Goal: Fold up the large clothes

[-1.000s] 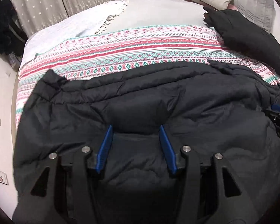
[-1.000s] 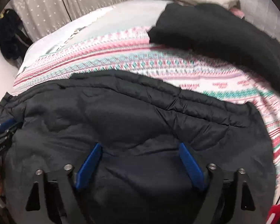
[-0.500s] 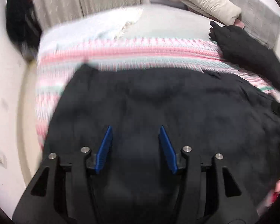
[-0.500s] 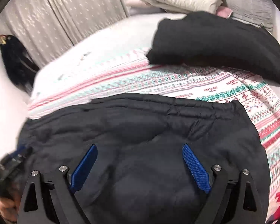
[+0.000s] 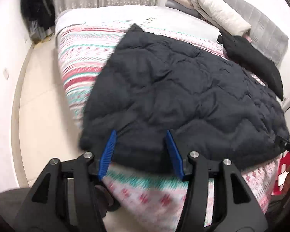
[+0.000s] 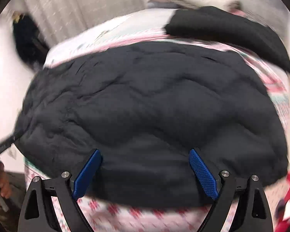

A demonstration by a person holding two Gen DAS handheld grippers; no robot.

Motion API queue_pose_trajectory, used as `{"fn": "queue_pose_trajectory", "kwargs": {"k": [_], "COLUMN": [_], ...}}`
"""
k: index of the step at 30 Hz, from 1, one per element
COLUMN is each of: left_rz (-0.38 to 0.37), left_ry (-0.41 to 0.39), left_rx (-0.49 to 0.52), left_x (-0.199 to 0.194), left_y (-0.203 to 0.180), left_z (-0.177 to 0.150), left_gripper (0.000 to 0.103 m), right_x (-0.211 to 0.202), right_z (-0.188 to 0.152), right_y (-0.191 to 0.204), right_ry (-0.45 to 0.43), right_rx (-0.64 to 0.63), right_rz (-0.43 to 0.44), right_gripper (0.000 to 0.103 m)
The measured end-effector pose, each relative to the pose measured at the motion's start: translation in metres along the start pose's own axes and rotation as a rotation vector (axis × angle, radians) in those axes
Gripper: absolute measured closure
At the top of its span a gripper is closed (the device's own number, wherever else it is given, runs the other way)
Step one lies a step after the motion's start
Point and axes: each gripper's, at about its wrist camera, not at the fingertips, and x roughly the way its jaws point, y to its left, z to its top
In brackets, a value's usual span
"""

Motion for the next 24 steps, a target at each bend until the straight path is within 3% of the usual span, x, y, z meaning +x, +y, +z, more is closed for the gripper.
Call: {"fn": "queue_pose_trajectory", "kwargs": {"k": [5, 8, 11, 12, 13, 14, 16, 20, 24], "left_rz": [0.009, -0.001, 0.01, 0.006, -0.015, -0.017, -0.01, 0.019, 0.009], "left_ry": [0.033, 0.125, 0.112, 0.124, 0.134, 0.145, 0.136, 0.074, 0.102], "left_rx": [-0.116, -0.128, -0.131, -0.171, -0.209, -0.234, -0.27, -0.258, -0.282], "left_x": [0.001, 0.027, 0.04, 0.046, 0.051, 0.057, 0.064, 0.065, 0.058], "left_y": [0.031, 0.031, 0.028, 0.031, 0.035, 0.039, 0.044, 0.039, 0.052], "left_z": [-0.018, -0.018, -0.003, 0.001, 0.004, 0.006, 0.01, 0.027, 0.014], "left_gripper": [0.045, 0.045, 0.045, 0.05, 0.057, 0.078, 0.082, 0.084, 0.084], "right_x": [-0.032, -0.02, -0.014, -0.015, -0.012, -0.01, -0.006, 0.001, -0.001], "right_z": [-0.036, -0.048, -0.046, -0.042, -0.038, -0.035, -0.037, -0.031, -0.041], "right_y": [-0.067, -0.083, -0.084, -0.089, -0.093, -0.099, -0.107, -0.104, -0.112], "right_ry": [-0.033, 0.047, 0.035, 0.007, -0.009, -0.023, -0.029, -0.081, -0.09], "right_rx": [0.316, 0.409, 0.454, 0.479, 0.498, 0.527, 0.589, 0.567, 0.614], "right_rz": [0.073, 0.072, 0.093, 0.089, 0.084, 0.084, 0.124, 0.099, 0.146], "right_gripper": [0.009, 0.009, 0.013, 0.023, 0.041, 0.05, 0.065, 0.071, 0.065]}}
